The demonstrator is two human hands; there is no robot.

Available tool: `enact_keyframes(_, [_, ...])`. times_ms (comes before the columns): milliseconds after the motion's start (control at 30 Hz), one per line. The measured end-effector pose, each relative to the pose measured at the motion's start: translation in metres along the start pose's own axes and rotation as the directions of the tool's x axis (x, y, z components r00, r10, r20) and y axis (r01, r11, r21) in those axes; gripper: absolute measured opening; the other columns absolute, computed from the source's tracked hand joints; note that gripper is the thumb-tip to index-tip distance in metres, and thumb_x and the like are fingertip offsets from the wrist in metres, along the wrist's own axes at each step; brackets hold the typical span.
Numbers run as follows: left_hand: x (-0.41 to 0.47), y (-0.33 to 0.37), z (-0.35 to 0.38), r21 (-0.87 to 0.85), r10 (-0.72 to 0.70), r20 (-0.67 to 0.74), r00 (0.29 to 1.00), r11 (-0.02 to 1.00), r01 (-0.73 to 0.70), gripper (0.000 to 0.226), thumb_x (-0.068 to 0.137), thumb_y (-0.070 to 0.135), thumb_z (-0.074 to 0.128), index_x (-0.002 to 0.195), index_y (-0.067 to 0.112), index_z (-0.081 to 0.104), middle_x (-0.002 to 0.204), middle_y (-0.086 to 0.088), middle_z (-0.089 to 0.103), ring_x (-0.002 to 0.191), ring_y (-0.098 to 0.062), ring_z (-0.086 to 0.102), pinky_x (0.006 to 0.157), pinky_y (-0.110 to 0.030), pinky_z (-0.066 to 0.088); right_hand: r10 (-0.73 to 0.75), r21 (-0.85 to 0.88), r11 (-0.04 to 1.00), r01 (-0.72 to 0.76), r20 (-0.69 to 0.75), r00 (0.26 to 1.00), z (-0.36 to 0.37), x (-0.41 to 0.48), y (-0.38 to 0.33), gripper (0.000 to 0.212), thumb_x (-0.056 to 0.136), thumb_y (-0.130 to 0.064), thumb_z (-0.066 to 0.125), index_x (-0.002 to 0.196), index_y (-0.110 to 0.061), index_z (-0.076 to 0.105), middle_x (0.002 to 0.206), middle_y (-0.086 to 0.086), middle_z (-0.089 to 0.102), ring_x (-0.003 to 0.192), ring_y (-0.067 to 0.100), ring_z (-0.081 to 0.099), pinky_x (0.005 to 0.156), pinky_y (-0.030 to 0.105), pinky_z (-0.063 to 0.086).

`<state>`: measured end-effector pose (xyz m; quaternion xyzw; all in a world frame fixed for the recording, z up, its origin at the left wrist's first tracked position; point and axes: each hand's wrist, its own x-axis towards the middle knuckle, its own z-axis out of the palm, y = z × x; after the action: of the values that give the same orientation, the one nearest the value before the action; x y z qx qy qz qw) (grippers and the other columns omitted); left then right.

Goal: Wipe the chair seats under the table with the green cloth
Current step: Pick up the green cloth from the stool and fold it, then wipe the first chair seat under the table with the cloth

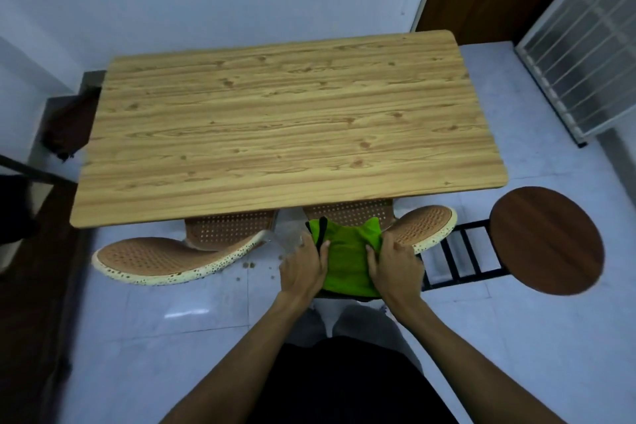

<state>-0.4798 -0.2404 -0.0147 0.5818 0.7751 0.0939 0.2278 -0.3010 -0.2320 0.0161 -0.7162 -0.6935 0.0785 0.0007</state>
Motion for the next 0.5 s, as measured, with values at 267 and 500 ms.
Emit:
enact_keyframes(267, [0.03, -0.025, -0.006, 0.196, 0.182, 0.039, 0.982, 0.963, -0.186, 0.076, 0.089, 0.072, 0.025, 0.125, 0.011, 0.051, 0.114, -0.011, 0.062, 0.102, -0.028, 0.059, 0.081, -0.04, 0.051, -0.626, -0.1, 0.777, 0.622, -0.017, 0.779, 0.013, 0.001, -0.003, 0.052, 0.072, -0.019, 0.071, 0.122, -0.024, 0.056, 0.123, 0.011, 0.059, 0.111, 0.031, 0.054, 0.09, 0.044, 0.042])
enact_keyframes(500, [0.111, -0.08, -0.035, 0.236, 0.264, 0.27, 0.926, 0.914, -0.33, 0.074, 0.092, 0.065, 0.027, 0.145, 0.015, 0.038, 0.157, -0.014, 0.032, 0.143, -0.038, 0.029, 0.112, -0.055, 0.031, -0.644, -0.162, 0.644, 0.748, 0.413, 0.644, 0.03, 0.026, -0.038, 0.086, 0.069, -0.021, 0.074, 0.144, -0.04, 0.035, 0.148, 0.008, 0.045, 0.114, 0.041, 0.056, 0.081, 0.055, 0.049])
